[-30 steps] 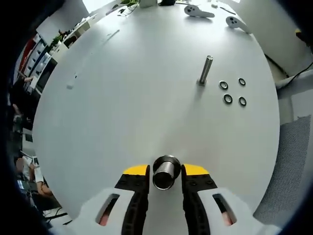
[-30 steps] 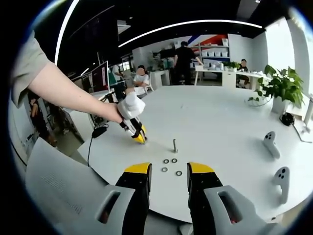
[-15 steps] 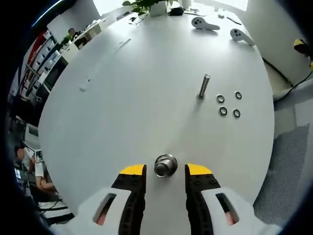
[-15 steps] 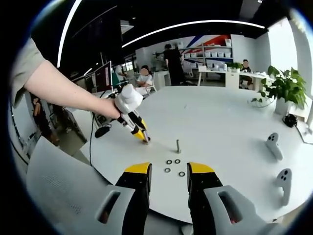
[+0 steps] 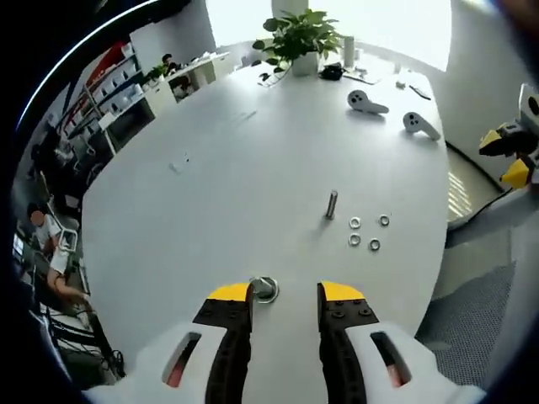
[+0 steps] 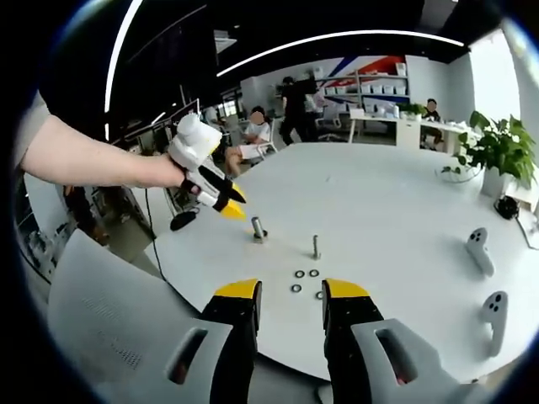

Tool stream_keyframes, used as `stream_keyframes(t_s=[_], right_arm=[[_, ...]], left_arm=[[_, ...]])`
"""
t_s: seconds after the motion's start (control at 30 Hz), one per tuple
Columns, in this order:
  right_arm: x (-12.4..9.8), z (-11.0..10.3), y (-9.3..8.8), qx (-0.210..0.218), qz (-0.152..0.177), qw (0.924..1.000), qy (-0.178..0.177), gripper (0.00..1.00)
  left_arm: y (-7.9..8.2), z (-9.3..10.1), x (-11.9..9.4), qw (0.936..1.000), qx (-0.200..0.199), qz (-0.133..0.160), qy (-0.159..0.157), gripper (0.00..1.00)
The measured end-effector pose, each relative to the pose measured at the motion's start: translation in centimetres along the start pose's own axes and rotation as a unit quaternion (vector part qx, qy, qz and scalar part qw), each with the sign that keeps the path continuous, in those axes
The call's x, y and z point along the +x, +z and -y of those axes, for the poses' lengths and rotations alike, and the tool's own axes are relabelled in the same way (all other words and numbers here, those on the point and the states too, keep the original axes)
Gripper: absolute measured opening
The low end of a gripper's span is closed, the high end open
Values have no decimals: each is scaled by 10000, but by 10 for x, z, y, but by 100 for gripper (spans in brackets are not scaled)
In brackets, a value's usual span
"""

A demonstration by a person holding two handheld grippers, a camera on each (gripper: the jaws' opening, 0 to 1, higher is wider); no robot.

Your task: Place the washer onto the threaded stud by aligning its center hole with the stud, sliding it down to the base, and recovering from edge contact or off-axis alignment until the washer reaches the visible bottom stop.

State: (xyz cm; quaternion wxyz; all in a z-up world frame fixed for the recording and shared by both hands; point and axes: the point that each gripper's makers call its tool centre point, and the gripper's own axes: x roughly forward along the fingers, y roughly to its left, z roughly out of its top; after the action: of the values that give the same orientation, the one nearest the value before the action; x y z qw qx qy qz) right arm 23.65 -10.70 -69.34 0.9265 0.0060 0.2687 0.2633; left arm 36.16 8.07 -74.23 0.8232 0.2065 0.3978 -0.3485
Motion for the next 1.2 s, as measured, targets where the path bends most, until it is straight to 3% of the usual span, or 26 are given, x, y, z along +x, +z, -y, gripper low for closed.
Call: stream_keyframes(t_s=[0.17, 0.3, 0.47, 0.7, 0.87, 0.97, 1.1, 1.2], right_arm=[[1, -3, 0, -99, -12, 9999, 78, 31], [1, -4, 0, -108, -23, 9999, 95, 31], [2, -5, -3, -164, -104, 9997, 118, 31], [3, -6, -6, -232, -201, 9994, 128, 31], [4, -8, -6, -197, -200, 9994, 201, 31], [4, -9, -7, -214, -223, 9993, 212, 31], [0, -2, -5, -47, -103, 9999, 48, 31], [2, -3, -6, -41, -155, 9999, 50, 31]], left_arm=[[4, 15, -17, 9993, -33, 332, 139, 29], [1, 27, -25, 9970, -518, 571, 94, 29], [-2, 38, -39, 9953, -524, 799, 132, 29], [-10, 41, -69, 9859, -934, 1360, 297, 29], [-21, 44, -74, 9846, -1051, 1381, 189, 30], [-18, 41, -81, 9801, -1150, 1608, 173, 30], [-24, 42, -83, 9815, -1069, 1577, 172, 30], [-23, 44, -91, 9784, -1124, 1729, 107, 30]])
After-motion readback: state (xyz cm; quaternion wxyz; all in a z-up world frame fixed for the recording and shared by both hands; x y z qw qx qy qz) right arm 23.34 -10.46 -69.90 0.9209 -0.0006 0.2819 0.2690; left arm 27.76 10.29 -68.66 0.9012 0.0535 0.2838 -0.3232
